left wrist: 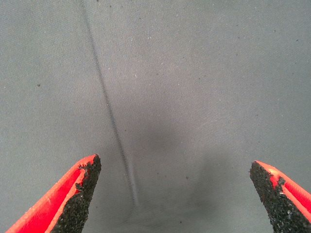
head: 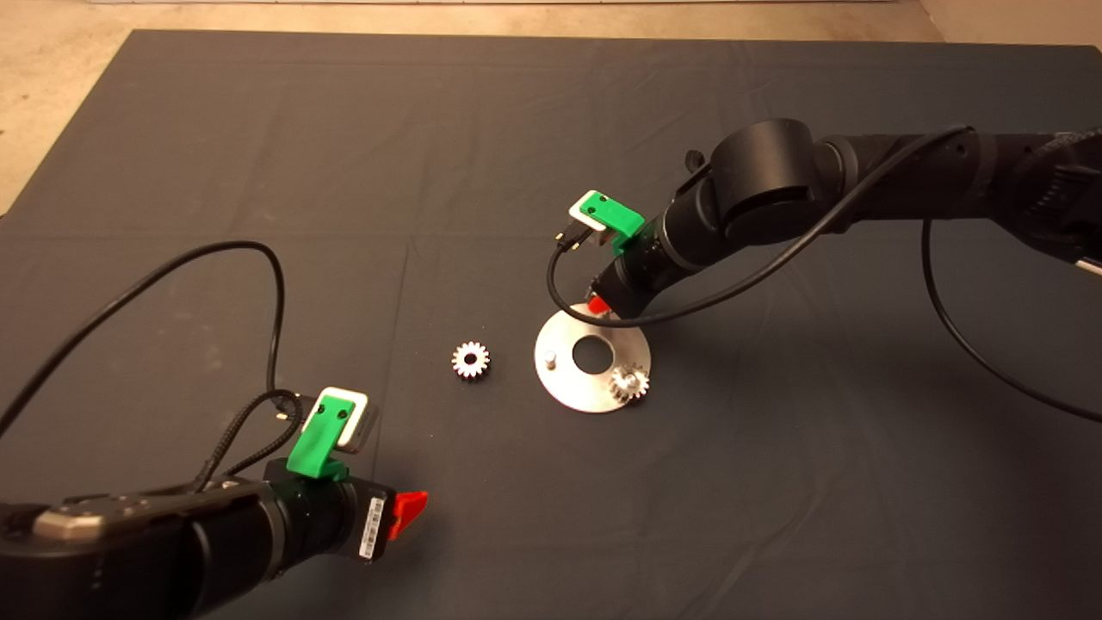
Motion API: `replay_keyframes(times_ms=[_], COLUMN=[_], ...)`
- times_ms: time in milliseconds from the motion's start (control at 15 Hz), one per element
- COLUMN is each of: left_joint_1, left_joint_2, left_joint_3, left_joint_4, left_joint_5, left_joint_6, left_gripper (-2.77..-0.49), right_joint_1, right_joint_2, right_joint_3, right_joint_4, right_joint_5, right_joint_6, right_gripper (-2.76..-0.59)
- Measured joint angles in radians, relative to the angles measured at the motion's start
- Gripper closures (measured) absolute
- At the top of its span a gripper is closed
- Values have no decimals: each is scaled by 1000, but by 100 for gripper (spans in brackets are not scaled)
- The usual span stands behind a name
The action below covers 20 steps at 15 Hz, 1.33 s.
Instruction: Install three planetary gears onto the carrier pins
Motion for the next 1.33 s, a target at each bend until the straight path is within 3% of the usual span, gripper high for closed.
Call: replay_keyframes(times_ms=[200, 533, 1333], left_joint_1=[0, -14, -14], left_joint_2=[0, 0, 0], left_joint_3=[0, 0, 0], left_joint_4=[0, 0, 0], left_joint_5=[0, 0, 0], left_joint_6=[0, 0, -1], left_gripper=[-222, -222, -222], right_joint_1=[0, 0, -1], right_joint_2=[0, 0, 26], right_joint_3=[-1, -20, -70], right_joint_4=[37, 52, 53], right_joint_5=[-6, -48, -50], right_joint_6=[-38, -76, -91], right_gripper=[-95, -95, -95])
